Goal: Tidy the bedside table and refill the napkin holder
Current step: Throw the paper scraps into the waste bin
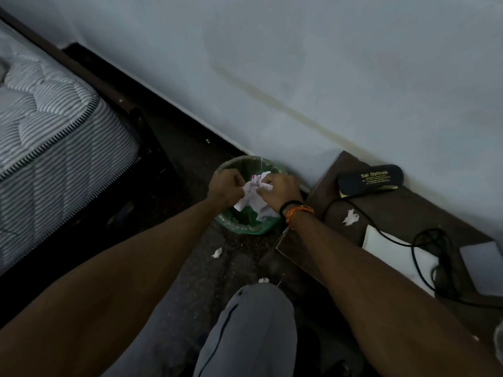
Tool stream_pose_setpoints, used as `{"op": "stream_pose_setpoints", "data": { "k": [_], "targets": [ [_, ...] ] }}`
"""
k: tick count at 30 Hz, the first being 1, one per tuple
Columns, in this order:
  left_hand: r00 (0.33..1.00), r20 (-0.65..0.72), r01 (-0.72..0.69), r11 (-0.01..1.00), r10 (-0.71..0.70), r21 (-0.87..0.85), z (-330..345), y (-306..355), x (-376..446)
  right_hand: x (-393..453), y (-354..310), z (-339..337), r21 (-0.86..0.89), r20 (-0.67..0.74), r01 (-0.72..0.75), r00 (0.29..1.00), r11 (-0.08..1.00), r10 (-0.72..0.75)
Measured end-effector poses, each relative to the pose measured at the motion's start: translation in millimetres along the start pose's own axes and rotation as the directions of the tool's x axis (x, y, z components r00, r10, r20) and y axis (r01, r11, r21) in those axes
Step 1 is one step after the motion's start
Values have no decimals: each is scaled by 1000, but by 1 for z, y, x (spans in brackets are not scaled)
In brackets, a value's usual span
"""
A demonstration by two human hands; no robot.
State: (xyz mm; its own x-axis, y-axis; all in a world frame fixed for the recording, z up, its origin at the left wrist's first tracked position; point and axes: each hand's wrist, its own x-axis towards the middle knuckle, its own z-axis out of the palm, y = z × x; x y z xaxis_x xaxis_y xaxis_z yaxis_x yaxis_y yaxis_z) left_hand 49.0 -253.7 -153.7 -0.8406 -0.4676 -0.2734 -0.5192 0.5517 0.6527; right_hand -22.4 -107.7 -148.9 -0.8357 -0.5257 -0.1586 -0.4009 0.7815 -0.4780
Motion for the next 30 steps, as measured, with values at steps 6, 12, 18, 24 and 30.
{"op": "stream_pose_setpoints", "data": {
  "k": [6, 12, 18, 24, 30],
  "targets": [
    [996, -75, -45, 998, 47, 37, 7, 3, 3, -1, 1, -11, 44, 33, -1, 999, 999, -1],
    [988, -51, -143, 990, 144, 19, 14, 41, -11, -29, 15, -49, -20, -167, 66, 984, 998, -69],
    [879, 8, -476, 878, 476, 58, 34, 106, -39, -76, 48, -100, 25, -437, 82, 897, 996, -63],
    [775, 228, -614, 788, 589, 52, 69, 153, -74, -147, 115, -135, 39, -493, -126, 860, 991, 129],
    [721, 393, -668, 724, 570, 174, 92, 163, -95, -210, 164, -146, 24, -380, -231, 898, 973, 222]
  ]
}}
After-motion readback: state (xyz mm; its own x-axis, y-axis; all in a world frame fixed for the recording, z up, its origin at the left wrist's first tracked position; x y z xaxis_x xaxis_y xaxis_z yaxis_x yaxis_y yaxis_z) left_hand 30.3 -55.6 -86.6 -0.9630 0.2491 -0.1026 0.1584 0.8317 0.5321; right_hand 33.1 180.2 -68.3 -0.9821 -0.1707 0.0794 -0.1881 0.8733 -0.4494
